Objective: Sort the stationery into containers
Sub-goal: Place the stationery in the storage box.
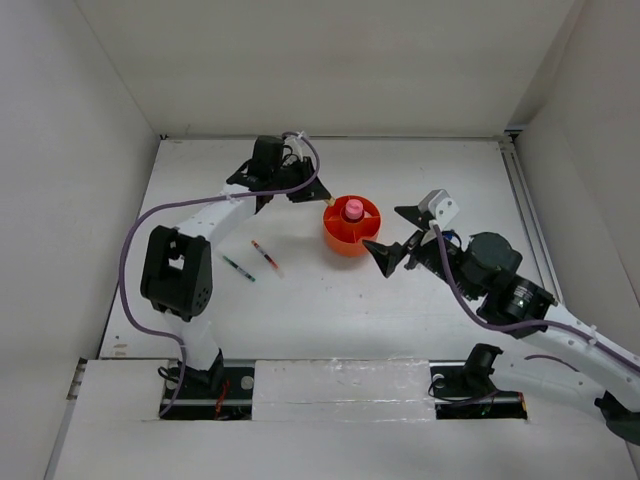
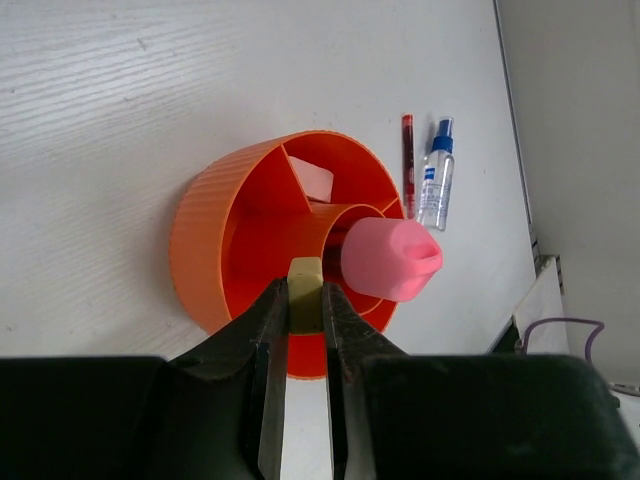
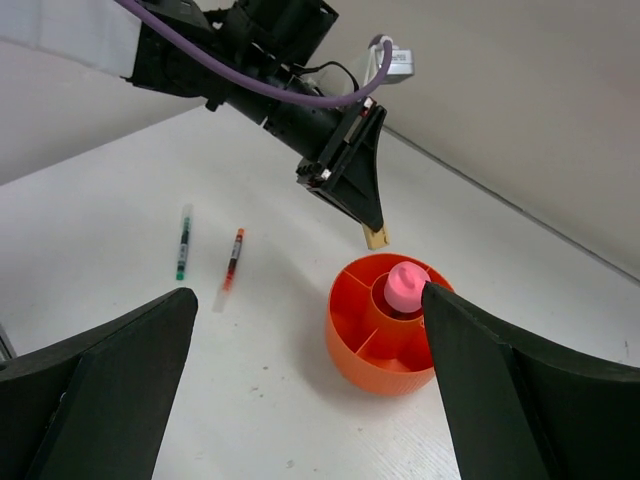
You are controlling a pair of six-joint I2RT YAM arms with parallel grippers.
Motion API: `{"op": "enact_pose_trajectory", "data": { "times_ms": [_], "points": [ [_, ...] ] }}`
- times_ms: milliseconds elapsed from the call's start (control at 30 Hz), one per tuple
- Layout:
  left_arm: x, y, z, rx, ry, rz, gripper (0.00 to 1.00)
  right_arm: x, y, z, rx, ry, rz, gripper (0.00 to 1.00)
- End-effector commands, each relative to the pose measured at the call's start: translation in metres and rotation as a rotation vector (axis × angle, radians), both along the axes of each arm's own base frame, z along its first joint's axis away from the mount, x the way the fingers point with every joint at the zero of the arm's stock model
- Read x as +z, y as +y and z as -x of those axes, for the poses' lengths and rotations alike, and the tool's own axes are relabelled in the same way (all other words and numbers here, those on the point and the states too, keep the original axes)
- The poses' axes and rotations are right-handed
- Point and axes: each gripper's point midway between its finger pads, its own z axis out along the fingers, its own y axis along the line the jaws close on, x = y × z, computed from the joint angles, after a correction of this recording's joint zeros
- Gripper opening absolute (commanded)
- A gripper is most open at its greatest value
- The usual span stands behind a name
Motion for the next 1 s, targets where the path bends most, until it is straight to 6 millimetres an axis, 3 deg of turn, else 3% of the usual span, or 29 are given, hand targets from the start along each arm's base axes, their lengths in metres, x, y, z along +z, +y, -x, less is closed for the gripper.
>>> {"op": "enact_pose_trajectory", "data": {
  "times_ms": [0, 400, 633, 733, 767, 967],
  "points": [
    [0.029, -0.015, -0.006, -0.088, -0.119, 0.070, 0.00, 0.010, -0.008, 0.006, -0.011, 0.003, -0.027, 1.00],
    [-0.019, -0.020, -0.014, -0.093, -0.023, 0.051, 0.00, 0.010, -0.020, 0.012, -0.023, 0.009, -0.035, 1.00],
    [-0.024, -0.023, -0.014, -0.108, -0.009, 0.057, 0.00, 0.012, -0.022, 0.013, -0.023, 0.003, -0.043, 1.00],
    [-0.023, -0.023, -0.013, -0.103, -0.002, 0.061, 0.11, 0.012, -0.022, 0.013, -0.023, 0.003, -0.043, 1.00],
    [-0.019, -0.023, -0.013, -0.103, -0.010, 0.064, 0.21, 0.012, -0.022, 0.013, -0.023, 0.003, -0.043, 1.00],
    [-0.014, -0.024, -0.011, -0.112, -0.017, 0.073, 0.49, 0.010, -0.022, 0.011, -0.035, 0.009, -0.036, 1.00]
  ]
}}
